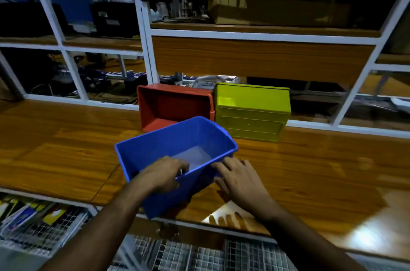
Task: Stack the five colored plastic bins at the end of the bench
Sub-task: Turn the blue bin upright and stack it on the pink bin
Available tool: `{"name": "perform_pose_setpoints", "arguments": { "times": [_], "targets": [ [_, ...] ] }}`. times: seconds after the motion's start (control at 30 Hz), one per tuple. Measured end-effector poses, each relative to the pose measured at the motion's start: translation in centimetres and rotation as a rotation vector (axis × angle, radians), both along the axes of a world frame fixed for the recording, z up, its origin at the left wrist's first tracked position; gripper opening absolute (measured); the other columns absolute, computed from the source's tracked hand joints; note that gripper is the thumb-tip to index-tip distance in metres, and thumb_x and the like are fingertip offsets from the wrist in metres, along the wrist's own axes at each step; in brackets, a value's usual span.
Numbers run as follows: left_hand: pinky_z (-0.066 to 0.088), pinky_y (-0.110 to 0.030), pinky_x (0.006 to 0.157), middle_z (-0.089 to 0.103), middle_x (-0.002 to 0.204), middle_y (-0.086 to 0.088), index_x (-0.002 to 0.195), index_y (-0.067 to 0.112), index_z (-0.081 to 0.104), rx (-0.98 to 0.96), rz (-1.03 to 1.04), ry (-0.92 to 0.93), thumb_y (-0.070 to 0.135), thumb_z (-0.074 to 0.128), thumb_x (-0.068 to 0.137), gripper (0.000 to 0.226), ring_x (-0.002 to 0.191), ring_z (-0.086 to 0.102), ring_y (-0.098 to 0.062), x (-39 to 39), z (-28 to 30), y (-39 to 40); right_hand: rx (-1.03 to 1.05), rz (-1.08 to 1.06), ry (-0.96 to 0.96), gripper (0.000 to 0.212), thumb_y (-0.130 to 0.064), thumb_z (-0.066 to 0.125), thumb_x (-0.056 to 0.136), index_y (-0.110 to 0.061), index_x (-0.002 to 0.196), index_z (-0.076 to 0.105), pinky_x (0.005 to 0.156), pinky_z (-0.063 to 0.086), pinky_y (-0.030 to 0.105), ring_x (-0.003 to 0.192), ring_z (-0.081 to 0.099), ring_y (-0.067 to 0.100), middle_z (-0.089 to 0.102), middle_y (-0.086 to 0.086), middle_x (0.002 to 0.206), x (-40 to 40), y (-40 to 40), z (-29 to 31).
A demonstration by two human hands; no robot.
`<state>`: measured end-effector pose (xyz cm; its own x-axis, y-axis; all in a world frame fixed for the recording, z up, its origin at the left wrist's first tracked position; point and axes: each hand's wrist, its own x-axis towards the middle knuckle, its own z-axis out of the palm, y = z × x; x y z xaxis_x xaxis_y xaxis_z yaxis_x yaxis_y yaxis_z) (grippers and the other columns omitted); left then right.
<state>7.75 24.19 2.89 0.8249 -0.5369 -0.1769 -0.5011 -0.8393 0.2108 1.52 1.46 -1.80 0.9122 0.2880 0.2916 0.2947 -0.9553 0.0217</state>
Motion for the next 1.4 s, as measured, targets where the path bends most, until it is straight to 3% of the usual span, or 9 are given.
{"name": "perform_pose_setpoints", "arguments": {
  "times": [0.23,0.37,0.47,0.7,0.87,0.97,1.1,1.23,1.4],
  "targets": [
    [0.05,-0.034,0.081,0.069,0.1,0.009,0.094,0.03,0.065,-0.098,-0.154,-0.048,0.004,0.058,0.08,0.03,0.096,0.06,-0.012,0.4,-0.9,-2.7,0.013,-0.034,-0.033,0.02,-0.045,0.046,0.095,-0.03,0.107,0.049,0.069,0.041,0.03,0.088,0.052,0.016,0.052,-0.004,0.101,-2.8,-2.9,0.2],
    [0.043,-0.034,0.083,0.066,0.105,0.015,0.101,0.041,0.071,-0.102,-0.069,-0.393,0.018,0.067,0.077,0.033,0.103,0.051,-0.017,1.1,-2.6,-4.4,-0.05,-0.074,0.017,0.019,-0.042,0.06,0.088,-0.024,0.081,0.058,0.048,0.03,0.027,0.066,0.062,0.02,0.059,-0.002,0.075,-3.7,-3.6,0.5],
    [0.044,-0.033,0.08,0.061,0.099,0.008,0.098,0.033,0.071,-0.365,0.121,-0.531,0.015,0.069,0.075,0.029,0.098,0.051,-0.021,0.6,-4.0,-5.6,0.039,-0.103,0.065,0.027,-0.038,0.046,0.098,-0.014,0.094,0.058,0.057,0.035,0.036,0.081,0.062,0.032,0.06,0.009,0.092,-4.5,-2.3,0.9],
    [0.059,-0.038,0.059,0.069,0.086,-0.005,0.092,0.021,0.057,-0.819,0.569,0.255,0.036,0.069,0.082,0.022,0.075,0.069,-0.024,-2.7,-5.2,-9.2,0.347,-0.139,0.251,0.018,-0.034,0.051,0.094,-0.017,0.094,0.053,0.067,0.03,0.031,0.095,0.059,0.031,0.061,0.012,0.103,-4.2,-0.2,0.9],
    [0.057,-0.034,0.056,0.069,0.079,-0.005,0.102,0.026,0.059,-1.013,0.611,0.471,0.016,0.066,0.081,0.025,0.069,0.07,-0.021,-3.1,-5.3,-9.5,0.666,-0.016,0.53,0.022,-0.025,0.053,0.093,-0.021,0.113,0.062,0.062,0.045,0.035,0.073,0.062,0.027,0.067,0.009,0.084,-4.0,-0.8,1.0],
    [0.052,-0.03,0.053,0.065,0.065,0.0,0.108,0.02,0.062,-1.014,0.556,0.536,0.006,0.06,0.084,0.029,0.055,0.066,-0.014,-3.1,-4.9,-9.1,0.759,-0.001,0.646,0.039,-0.024,0.051,0.096,-0.027,0.134,0.057,0.081,0.055,0.041,0.091,0.069,0.026,0.072,0.009,0.114,-4.1,-1.6,1.3],
    [0.06,-0.039,0.062,0.068,0.08,-0.009,0.101,0.013,0.068,-0.896,0.528,0.477,0.004,0.052,0.084,0.025,0.065,0.065,-0.021,-2.0,-4.0,-8.4,0.463,-0.158,0.413,0.044,-0.029,0.054,0.094,-0.024,0.137,0.054,0.103,0.044,0.035,0.123,0.056,0.018,0.06,0.0,0.137,-2.7,-5.1,2.9],
    [0.045,-0.021,0.043,0.062,0.068,-0.002,0.103,0.009,0.069,-0.829,0.527,0.455,0.002,0.048,0.084,0.029,0.051,0.055,-0.013,-0.9,-3.2,-7.5,0.196,-0.63,0.196,0.054,-0.04,0.054,0.091,-0.025,0.141,0.041,0.102,0.039,0.048,0.129,0.041,0.028,0.046,0.006,0.141,-2.1,-9.8,3.2],
    [0.045,-0.024,0.055,0.066,0.077,-0.004,0.109,0.022,0.069,-0.91,0.526,0.568,0.003,0.047,0.087,0.036,0.06,0.056,-0.017,-0.9,-3.1,-6.7,1.023,-0.657,0.483,0.033,-0.024,0.051,0.1,-0.006,0.127,0.053,0.062,0.051,0.034,0.082,0.062,0.025,0.066,0.013,0.104,-2.9,-11.7,2.3]
  ]
}}
